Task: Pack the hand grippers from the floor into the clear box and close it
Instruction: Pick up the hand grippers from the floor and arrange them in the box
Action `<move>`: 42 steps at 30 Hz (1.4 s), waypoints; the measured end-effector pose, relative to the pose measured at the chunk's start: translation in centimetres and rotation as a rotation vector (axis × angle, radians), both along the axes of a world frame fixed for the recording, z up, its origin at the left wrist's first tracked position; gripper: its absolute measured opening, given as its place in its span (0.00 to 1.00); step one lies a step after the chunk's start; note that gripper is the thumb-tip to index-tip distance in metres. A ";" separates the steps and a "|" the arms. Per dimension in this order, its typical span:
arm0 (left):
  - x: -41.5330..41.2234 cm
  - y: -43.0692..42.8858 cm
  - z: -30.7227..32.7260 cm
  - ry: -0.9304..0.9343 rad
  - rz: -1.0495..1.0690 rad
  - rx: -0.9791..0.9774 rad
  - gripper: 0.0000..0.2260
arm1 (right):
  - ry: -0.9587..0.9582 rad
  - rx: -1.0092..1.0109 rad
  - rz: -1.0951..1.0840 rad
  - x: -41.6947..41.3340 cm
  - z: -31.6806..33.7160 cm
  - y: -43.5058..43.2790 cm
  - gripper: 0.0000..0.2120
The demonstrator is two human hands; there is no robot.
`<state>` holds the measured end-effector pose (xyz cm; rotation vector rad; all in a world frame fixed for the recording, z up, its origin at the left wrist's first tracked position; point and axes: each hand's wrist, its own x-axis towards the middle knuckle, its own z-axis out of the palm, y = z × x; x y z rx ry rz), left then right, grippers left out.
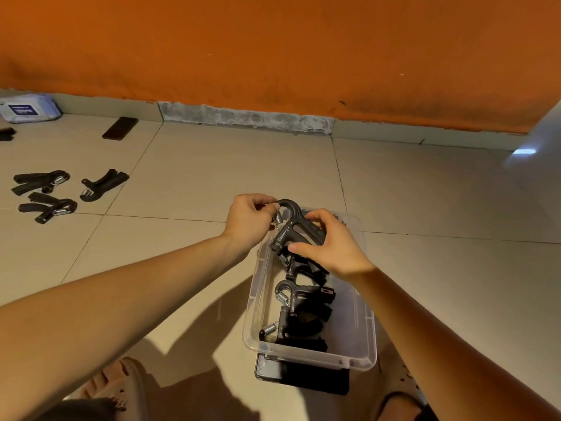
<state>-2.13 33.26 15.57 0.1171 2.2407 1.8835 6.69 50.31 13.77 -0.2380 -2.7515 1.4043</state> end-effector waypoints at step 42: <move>-3.4 -6.6 -5.7 0.361 -0.914 -0.818 0.57 | -0.355 0.578 0.086 -6.4 -14.6 3.1 0.28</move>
